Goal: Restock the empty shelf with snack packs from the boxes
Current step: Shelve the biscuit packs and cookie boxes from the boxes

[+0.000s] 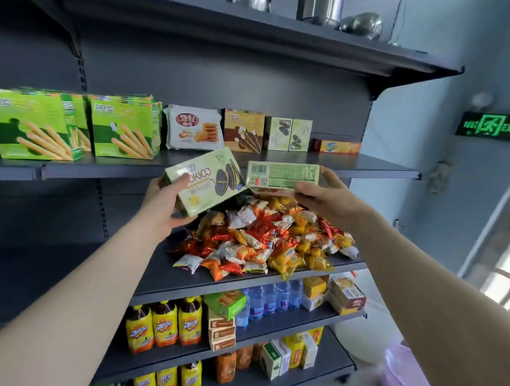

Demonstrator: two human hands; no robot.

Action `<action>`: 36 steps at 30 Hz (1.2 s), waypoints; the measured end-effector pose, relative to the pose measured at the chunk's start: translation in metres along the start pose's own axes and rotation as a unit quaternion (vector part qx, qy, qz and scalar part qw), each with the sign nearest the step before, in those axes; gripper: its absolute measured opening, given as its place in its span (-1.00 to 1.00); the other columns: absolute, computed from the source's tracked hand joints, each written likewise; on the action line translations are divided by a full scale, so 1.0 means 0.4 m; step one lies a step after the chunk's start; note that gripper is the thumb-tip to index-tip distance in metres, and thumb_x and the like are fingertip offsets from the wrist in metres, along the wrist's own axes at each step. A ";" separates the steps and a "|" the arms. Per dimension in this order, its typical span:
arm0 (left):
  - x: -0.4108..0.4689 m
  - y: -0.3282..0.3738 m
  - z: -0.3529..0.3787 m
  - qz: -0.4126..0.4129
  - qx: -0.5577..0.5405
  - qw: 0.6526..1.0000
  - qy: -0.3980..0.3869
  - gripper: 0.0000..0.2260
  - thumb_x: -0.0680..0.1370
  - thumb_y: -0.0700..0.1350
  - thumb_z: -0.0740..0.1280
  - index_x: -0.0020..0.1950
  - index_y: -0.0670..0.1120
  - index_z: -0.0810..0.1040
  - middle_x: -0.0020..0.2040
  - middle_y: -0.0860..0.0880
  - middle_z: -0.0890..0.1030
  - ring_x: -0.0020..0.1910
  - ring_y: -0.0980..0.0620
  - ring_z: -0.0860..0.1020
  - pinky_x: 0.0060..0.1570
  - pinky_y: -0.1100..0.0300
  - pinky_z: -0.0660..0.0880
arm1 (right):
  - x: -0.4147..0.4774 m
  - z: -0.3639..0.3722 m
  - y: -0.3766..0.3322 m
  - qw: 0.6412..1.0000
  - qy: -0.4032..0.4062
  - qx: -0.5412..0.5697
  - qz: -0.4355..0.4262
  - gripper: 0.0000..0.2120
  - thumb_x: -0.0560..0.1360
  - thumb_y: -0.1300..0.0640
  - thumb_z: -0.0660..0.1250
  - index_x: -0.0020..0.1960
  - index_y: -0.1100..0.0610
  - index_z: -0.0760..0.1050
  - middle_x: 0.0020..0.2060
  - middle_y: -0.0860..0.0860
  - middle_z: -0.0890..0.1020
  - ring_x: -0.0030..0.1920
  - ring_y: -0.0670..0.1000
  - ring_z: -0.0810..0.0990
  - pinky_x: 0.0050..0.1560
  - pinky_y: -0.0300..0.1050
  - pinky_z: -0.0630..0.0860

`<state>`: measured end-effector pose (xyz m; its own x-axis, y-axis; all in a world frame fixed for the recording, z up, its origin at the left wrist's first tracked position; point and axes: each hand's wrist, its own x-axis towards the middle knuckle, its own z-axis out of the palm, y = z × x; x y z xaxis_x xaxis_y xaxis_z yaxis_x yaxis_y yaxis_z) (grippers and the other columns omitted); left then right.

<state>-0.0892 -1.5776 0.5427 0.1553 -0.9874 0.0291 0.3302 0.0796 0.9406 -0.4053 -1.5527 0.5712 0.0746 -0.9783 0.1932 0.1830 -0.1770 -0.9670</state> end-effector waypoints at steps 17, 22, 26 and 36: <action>0.463 0.006 0.354 0.096 0.068 0.992 -0.050 -0.67 0.56 -0.01 0.41 0.28 0.00 0.43 0.10 0.00 0.68 0.03 -0.01 0.66 -0.14 -0.01 0.61 | 0.455 -0.274 -0.021 0.956 0.167 -0.240 -0.038 -0.57 0.49 -0.04 0.47 0.28 -0.04 0.40 0.10 -0.01 0.65 -0.26 -0.15 0.52 -0.42 -0.35 0.42; 0.641 -0.004 0.423 0.104 0.106 0.988 -0.046 -0.67 0.56 0.00 0.42 0.24 0.00 0.39 0.08 0.00 0.66 0.03 -0.05 0.64 -0.12 -0.05 0.61 | 0.632 -0.336 -0.037 0.936 0.181 -0.303 -0.006 -0.39 0.41 -0.27 0.44 0.31 0.06 0.44 0.09 0.03 0.67 -0.02 0.05 0.66 -0.29 -0.14 0.57; 0.745 -0.035 0.451 0.102 0.120 0.987 -0.025 -0.65 0.54 0.00 0.44 0.22 0.00 0.37 0.10 -0.04 0.66 0.05 -0.10 0.64 -0.03 -0.15 0.61 | 0.732 -0.383 -0.009 0.942 0.186 -0.280 0.015 -0.42 0.44 -0.28 0.41 0.27 0.09 0.47 0.00 0.04 0.70 -0.10 0.04 0.65 -0.15 -0.07 0.63; 0.824 -0.084 0.580 0.112 0.165 0.979 -0.032 -0.60 0.54 -0.05 0.44 0.30 -0.02 0.36 0.19 0.01 0.62 0.10 -0.07 0.62 0.08 -0.14 0.57 | 0.878 -0.520 0.019 0.962 0.169 -0.215 0.016 -0.56 0.49 -0.15 0.43 0.21 0.13 0.49 -0.01 0.04 0.71 -0.12 -0.01 0.67 -0.27 -0.16 0.57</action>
<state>-0.2652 -1.9373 0.5991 0.1280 -0.9575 0.2586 -0.0271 0.2573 0.9660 -0.5815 -1.9201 0.5972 -0.2636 -0.9500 0.1675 -0.2409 -0.1033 -0.9650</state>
